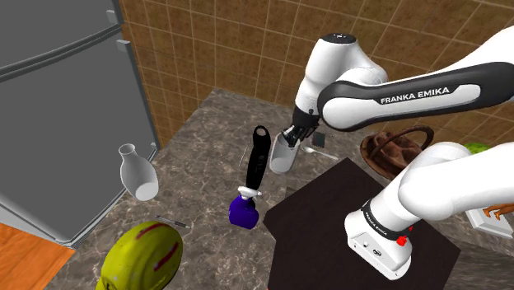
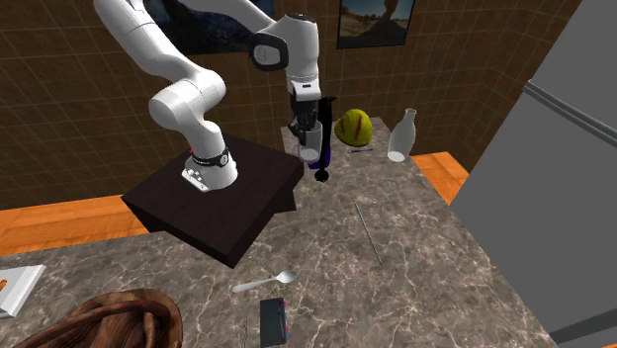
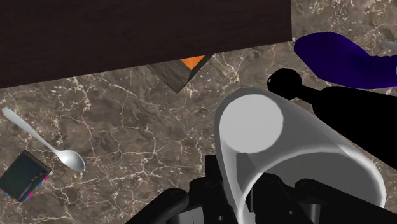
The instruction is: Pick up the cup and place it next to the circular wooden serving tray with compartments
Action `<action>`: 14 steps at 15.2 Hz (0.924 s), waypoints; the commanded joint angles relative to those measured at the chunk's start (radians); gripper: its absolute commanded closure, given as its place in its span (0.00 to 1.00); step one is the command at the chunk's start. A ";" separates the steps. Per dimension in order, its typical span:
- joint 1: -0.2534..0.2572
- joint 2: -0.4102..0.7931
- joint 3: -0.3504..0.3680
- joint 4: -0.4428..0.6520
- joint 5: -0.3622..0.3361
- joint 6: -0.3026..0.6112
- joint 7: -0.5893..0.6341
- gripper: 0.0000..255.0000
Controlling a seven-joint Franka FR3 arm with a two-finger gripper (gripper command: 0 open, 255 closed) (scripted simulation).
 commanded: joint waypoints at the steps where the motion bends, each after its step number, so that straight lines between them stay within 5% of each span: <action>1: 0.001 -0.019 -0.006 0.015 -0.001 -0.035 -0.002 1.00; 14: -0.001 -0.103 -0.043 0.142 -0.020 -0.245 -0.013 1.00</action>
